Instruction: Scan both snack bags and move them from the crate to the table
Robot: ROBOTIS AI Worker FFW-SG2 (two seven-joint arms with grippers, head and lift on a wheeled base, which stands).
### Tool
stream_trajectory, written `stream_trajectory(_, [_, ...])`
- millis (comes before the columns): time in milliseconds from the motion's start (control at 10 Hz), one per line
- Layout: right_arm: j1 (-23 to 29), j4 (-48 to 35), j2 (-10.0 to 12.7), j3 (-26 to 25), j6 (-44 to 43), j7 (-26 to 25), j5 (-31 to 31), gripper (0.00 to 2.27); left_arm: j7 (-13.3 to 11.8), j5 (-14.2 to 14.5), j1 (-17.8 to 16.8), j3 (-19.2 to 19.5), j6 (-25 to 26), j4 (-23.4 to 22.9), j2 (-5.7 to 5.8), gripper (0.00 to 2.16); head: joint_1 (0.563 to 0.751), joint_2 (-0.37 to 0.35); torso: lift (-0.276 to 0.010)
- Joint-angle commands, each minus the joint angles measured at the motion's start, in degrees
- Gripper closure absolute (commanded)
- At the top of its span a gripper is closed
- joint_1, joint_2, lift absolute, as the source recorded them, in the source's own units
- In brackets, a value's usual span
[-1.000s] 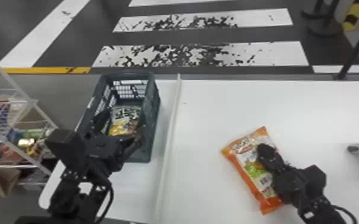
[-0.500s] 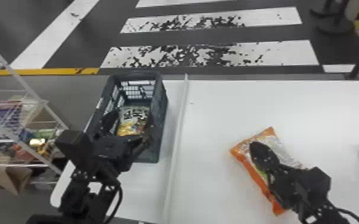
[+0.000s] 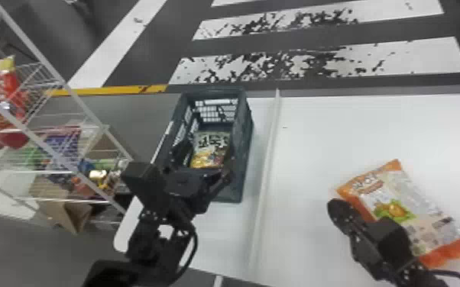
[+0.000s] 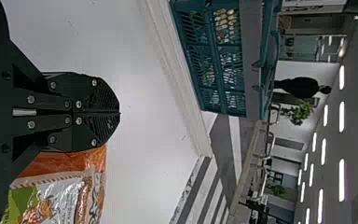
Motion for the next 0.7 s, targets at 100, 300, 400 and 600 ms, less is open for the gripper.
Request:
stream_trajectory(100, [-2.8, -0.8, 0.6, 6.8, 14.5, -4.9, 8.4, 2.25, 0.0, 0.5, 0.0, 0.4, -0.3, 0.6, 0.0, 0.1, 0.695, 0.35, -0.088])
stream_trajectory(300, [-4.5, -1.9, 0.7, 9.5, 19.4, -6.3, 10.7, 2.25, 0.0, 0.8, -0.1, 0.5, -0.6, 0.8, 0.0, 0.1, 0.695, 0.35, -0.088])
stream_trajectory(400, [-4.9, -3.3, 0.7, 9.4, 20.8, -6.4, 10.7, 2.25, 0.0, 0.8, -0.2, 0.5, -0.6, 0.9, 0.18, 0.1, 0.695, 0.35, -0.088])
stream_trajectory(600, [-5.2, -5.4, 0.7, 8.8, 22.8, -6.4, 10.7, 2.25, 0.0, 0.8, -0.2, 0.5, -0.6, 0.9, 0.18, 0.1, 0.695, 0.35, -0.088])
